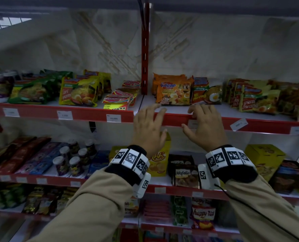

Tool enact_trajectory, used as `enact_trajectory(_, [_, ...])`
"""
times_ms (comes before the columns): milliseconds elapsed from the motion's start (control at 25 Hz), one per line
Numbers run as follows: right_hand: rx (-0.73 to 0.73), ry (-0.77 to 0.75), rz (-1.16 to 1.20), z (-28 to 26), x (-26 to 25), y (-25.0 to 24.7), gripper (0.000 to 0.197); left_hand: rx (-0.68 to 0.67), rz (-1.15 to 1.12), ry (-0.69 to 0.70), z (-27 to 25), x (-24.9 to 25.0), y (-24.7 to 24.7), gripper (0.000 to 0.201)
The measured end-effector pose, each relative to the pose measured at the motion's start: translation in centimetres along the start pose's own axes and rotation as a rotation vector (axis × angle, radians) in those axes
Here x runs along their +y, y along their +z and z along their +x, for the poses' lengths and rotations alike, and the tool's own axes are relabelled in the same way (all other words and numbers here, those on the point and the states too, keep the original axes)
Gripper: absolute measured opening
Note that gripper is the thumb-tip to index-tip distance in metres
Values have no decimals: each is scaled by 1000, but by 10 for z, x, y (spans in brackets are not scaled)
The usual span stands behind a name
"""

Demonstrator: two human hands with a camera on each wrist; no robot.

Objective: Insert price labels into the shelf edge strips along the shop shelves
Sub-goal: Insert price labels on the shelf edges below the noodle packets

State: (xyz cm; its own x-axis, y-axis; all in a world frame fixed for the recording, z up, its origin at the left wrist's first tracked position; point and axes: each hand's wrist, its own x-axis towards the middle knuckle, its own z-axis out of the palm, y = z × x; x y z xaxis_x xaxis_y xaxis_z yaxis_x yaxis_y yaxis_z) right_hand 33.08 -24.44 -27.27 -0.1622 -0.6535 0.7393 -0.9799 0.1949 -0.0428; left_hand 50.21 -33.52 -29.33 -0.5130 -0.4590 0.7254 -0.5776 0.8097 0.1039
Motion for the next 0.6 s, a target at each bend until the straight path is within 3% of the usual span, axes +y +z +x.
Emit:
enact_trajectory(200, [-63,1,4,-5,13,-8,35,29,-44,195,8,22,19,51])
enact_trajectory(360, [-72,-2,25,-6,16,-8,31,89,-79,225,14,21,20,39])
enact_trajectory(600, [-90,5,16,-8,14,-13,23,41,-80,211,24,25,12,23])
